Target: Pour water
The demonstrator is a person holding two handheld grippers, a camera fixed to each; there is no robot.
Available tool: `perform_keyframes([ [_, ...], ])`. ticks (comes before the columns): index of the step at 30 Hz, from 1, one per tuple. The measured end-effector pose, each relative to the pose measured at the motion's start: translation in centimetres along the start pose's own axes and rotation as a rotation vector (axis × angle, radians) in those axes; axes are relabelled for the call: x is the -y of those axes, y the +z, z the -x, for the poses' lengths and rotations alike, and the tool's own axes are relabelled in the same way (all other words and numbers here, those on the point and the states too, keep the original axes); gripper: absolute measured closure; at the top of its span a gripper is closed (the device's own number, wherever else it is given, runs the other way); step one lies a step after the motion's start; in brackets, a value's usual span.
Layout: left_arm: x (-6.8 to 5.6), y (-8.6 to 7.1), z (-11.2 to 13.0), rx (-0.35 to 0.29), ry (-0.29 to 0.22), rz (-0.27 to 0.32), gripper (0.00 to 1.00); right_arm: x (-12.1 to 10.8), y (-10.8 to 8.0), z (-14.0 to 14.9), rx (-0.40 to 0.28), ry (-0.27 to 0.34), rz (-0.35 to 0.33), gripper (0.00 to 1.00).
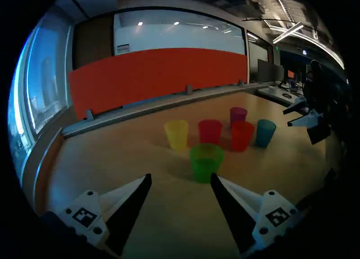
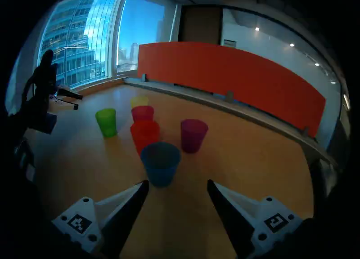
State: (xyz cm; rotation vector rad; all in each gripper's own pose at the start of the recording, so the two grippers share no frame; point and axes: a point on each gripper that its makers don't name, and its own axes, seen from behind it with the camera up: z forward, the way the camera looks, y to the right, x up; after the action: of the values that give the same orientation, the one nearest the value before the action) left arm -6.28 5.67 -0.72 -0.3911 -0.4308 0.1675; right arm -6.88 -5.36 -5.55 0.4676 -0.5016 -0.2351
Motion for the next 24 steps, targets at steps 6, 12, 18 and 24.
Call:
perform_keyframes([
  [6,2.2,-1.4,-2.1,-0.101,-0.024,-0.11,0.02,-1.5,-0.9,-1.8,-0.084,0.011,0.089,0.0],
  [12,3.5,-2.8,-4.0,-0.193,-0.045,-0.195,0.03,-3.2,-1.6,-4.3,-0.181,0.047,0.187,0.0],
  [18,4.0,-4.1,-5.8,-0.271,-0.066,-0.243,0.03,-5.1,-2.2,-6.6,-0.275,0.09,0.276,0.0],
  [24,4.6,-5.1,-7.5,-0.336,-0.07,-0.288,0.03,-6.7,-2.9,-8.5,-0.356,0.138,0.344,0.0],
])
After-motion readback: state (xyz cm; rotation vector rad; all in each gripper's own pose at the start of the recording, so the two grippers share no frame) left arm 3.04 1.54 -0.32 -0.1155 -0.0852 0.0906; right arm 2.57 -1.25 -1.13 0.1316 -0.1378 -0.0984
